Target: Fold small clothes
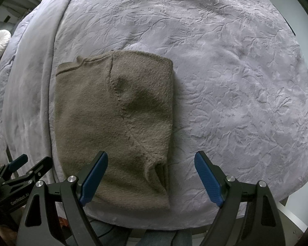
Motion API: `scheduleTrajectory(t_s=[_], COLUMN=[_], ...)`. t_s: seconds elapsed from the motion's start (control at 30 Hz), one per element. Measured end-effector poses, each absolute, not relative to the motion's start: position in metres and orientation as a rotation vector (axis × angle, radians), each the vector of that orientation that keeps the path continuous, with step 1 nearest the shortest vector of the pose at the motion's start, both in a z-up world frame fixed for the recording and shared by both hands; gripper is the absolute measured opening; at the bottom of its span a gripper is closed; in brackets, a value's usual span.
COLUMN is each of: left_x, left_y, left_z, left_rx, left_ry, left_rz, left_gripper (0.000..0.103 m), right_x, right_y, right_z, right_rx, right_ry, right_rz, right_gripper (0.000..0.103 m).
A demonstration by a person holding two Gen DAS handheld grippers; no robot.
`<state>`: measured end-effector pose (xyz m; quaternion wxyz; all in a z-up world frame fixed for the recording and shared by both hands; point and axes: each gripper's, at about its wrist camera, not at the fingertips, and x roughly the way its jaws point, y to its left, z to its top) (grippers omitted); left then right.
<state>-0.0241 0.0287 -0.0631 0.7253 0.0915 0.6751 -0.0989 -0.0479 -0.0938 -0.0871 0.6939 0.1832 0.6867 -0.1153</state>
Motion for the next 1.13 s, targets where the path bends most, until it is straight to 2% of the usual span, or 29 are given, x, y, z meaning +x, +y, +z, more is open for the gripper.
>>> scheduleTrajectory(t_s=[1.13], left_x=[-0.021], left_y=[0.043], left_z=[-0.069], left_rx=[0.186], left_ry=[1.485], left_rz=[-0.181], left_gripper=[0.103], right_x=[-0.043], right_y=[-0.084], right_z=[-0.098], right_rx=[0.397], right_ry=[1.563], right_rz=[-0.255], right_gripper=[0.088])
